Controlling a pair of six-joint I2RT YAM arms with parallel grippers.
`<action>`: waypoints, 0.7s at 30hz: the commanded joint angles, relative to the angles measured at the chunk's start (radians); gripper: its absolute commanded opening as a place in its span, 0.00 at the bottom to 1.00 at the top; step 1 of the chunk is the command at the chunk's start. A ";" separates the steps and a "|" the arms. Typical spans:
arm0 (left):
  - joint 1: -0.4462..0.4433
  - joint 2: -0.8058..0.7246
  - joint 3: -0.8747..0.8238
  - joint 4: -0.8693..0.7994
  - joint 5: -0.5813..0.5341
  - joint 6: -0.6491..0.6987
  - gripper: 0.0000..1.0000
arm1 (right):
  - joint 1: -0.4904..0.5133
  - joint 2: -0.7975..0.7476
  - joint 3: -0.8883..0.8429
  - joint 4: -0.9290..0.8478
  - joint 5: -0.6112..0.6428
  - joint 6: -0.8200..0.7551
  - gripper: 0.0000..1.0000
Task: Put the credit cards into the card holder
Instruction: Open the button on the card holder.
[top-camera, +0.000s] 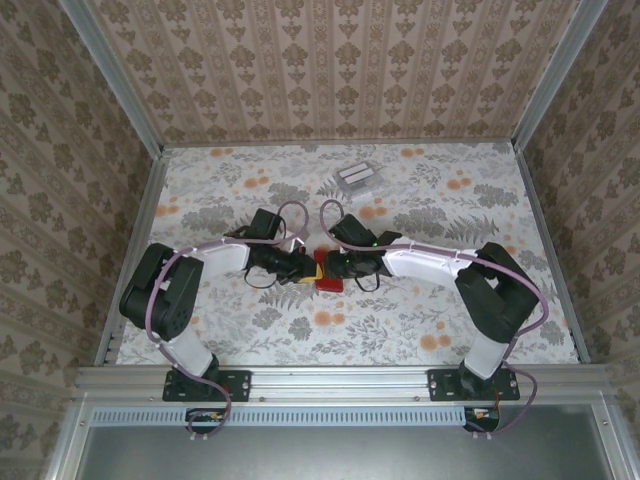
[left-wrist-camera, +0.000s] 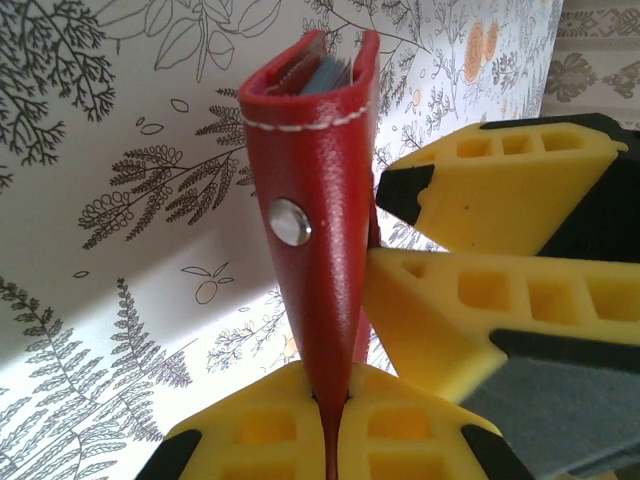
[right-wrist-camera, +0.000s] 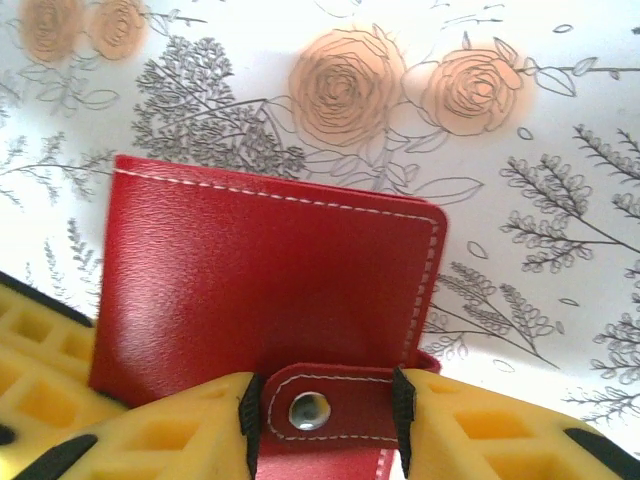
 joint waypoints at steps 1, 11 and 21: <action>-0.007 -0.029 -0.006 0.026 0.047 -0.008 0.00 | 0.006 0.032 0.020 -0.078 0.079 -0.005 0.36; -0.006 -0.006 -0.007 -0.076 -0.037 0.077 0.04 | 0.001 -0.050 -0.068 -0.020 0.024 -0.044 0.00; -0.011 0.042 -0.091 0.058 -0.059 0.038 0.16 | -0.038 -0.179 -0.276 0.110 -0.143 -0.102 0.00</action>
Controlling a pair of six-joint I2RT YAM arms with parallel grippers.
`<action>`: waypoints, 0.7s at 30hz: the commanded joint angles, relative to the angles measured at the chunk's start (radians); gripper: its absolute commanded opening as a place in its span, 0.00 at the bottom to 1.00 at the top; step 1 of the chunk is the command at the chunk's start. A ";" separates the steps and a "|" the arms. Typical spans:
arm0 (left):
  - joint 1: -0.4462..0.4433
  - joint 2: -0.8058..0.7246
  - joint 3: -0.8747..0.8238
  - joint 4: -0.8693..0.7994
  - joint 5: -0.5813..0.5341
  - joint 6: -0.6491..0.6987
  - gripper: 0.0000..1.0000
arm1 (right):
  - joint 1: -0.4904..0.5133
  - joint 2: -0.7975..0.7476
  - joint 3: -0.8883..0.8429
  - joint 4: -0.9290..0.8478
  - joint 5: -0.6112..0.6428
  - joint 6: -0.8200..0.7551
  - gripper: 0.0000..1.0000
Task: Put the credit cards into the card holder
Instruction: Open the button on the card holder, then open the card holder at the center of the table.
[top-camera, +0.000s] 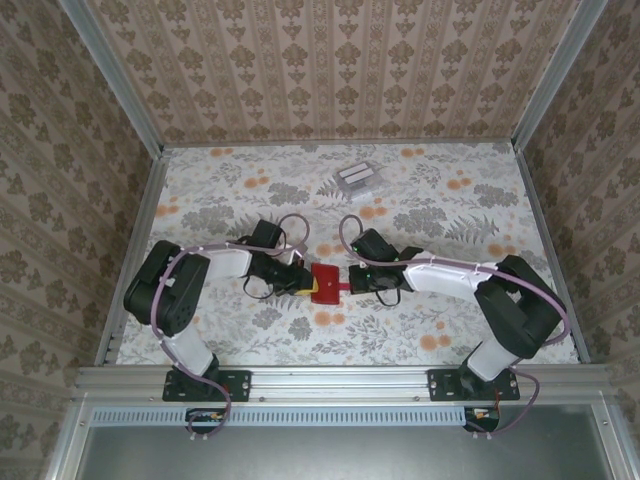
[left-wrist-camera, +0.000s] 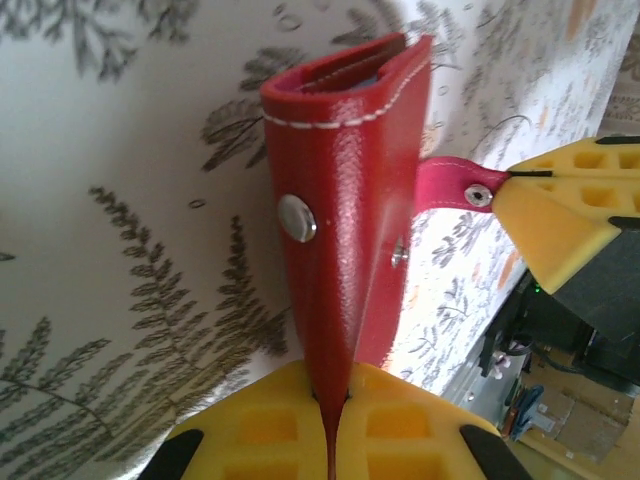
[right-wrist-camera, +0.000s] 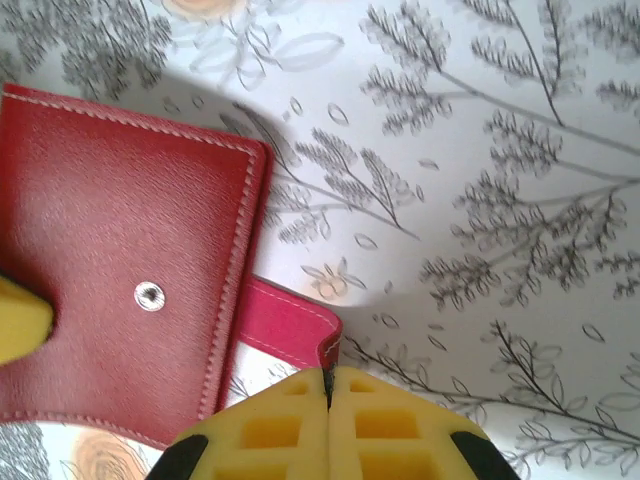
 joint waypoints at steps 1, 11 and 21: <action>-0.006 0.002 -0.018 0.055 -0.013 -0.007 0.25 | 0.000 -0.040 -0.032 0.053 -0.120 -0.041 0.00; -0.007 -0.027 -0.026 0.091 0.029 -0.032 0.57 | 0.002 -0.158 -0.074 0.227 -0.277 0.069 0.00; -0.010 -0.020 -0.009 0.119 0.066 -0.031 0.63 | 0.002 -0.231 -0.101 0.298 -0.281 0.118 0.00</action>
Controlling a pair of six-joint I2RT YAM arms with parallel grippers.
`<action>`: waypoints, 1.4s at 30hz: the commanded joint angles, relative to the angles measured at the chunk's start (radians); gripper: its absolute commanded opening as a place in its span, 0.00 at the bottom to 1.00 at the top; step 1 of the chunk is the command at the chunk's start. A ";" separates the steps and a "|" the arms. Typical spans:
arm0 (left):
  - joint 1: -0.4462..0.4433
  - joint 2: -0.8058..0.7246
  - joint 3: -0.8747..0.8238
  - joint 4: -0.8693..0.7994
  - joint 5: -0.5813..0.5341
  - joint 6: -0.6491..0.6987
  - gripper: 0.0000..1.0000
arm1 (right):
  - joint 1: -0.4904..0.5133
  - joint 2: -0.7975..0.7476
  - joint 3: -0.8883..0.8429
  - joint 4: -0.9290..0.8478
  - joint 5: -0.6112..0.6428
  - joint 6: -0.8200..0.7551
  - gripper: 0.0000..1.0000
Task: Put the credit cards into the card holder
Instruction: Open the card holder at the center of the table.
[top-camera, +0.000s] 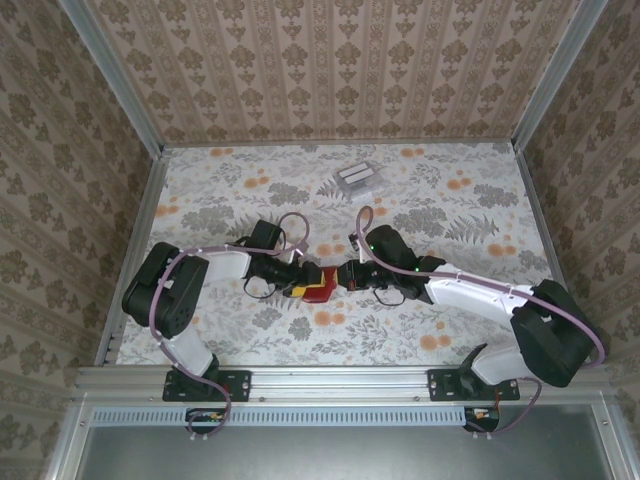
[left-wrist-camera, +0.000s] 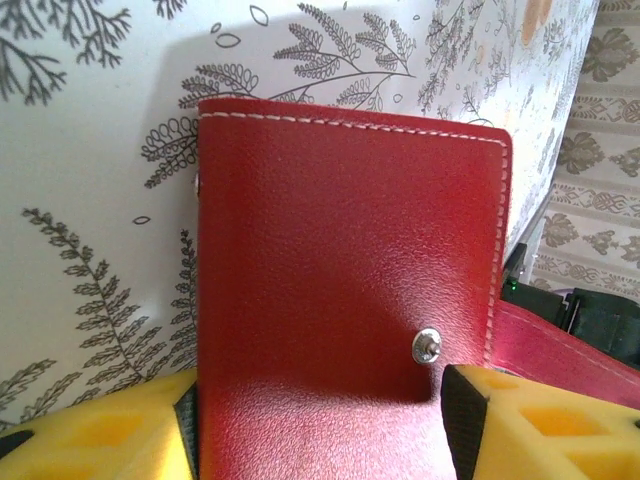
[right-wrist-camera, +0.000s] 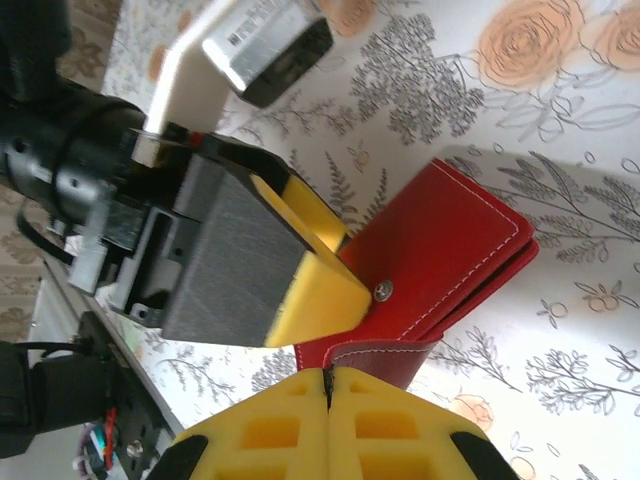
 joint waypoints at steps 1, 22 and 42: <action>-0.009 -0.006 0.006 0.051 0.031 -0.006 0.64 | 0.003 -0.032 -0.003 0.040 -0.011 0.021 0.00; -0.036 0.015 0.043 0.058 0.031 0.005 0.71 | -0.016 -0.068 -0.009 0.025 0.032 -0.011 0.00; 0.006 -0.051 -0.065 -0.025 -0.177 0.043 0.25 | -0.138 -0.084 -0.005 -0.213 0.124 -0.092 0.00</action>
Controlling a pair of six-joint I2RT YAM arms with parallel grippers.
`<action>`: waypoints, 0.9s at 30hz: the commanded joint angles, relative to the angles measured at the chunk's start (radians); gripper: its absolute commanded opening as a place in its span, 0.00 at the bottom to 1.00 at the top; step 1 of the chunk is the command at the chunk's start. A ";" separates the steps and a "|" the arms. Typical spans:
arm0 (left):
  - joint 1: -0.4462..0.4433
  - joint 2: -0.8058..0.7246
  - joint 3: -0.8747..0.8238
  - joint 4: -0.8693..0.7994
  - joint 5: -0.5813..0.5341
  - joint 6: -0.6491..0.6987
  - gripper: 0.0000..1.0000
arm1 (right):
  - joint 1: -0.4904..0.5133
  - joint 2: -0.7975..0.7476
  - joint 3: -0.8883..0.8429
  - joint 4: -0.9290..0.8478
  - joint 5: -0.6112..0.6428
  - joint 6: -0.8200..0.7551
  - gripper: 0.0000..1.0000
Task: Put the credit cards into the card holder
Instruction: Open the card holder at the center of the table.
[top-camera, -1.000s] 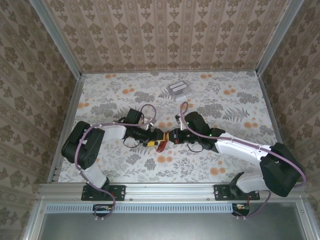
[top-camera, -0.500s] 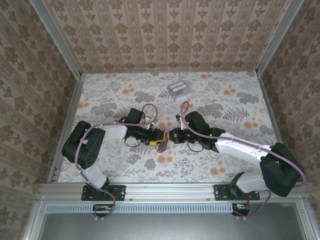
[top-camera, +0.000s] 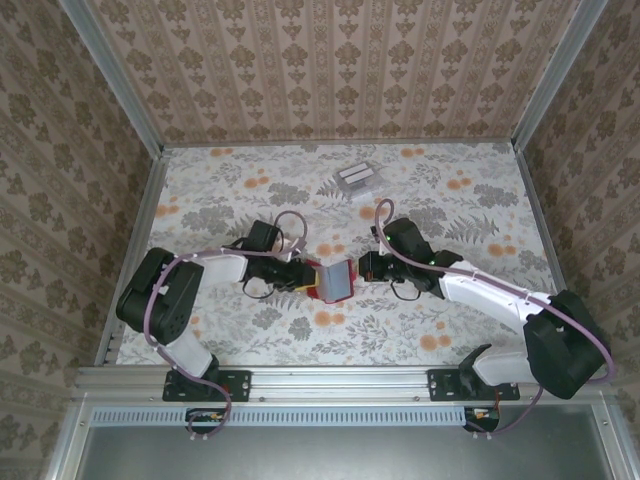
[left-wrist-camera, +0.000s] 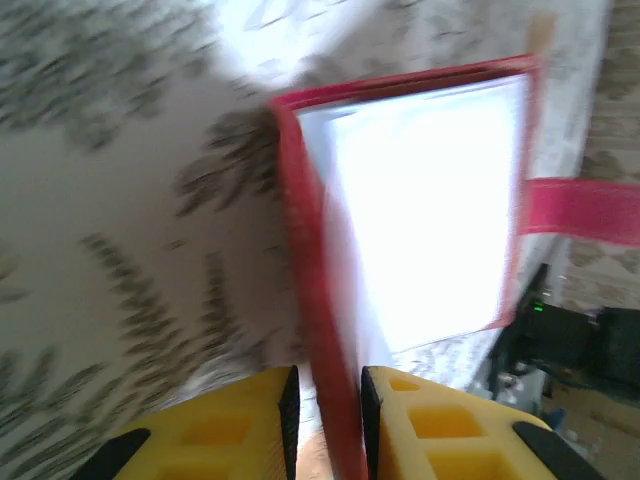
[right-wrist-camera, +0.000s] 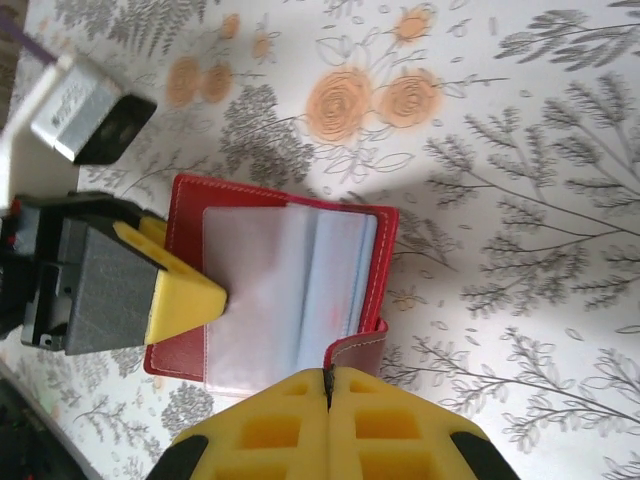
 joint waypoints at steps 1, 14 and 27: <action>0.006 -0.003 -0.020 -0.068 -0.096 0.038 0.24 | -0.015 -0.015 -0.003 -0.050 0.021 -0.029 0.00; 0.009 0.005 -0.039 -0.023 -0.078 0.013 0.23 | 0.065 0.012 0.145 -0.340 0.387 -0.116 0.37; 0.018 -0.002 -0.059 0.028 -0.035 -0.026 0.26 | 0.187 0.197 0.304 -0.275 0.116 -0.119 0.29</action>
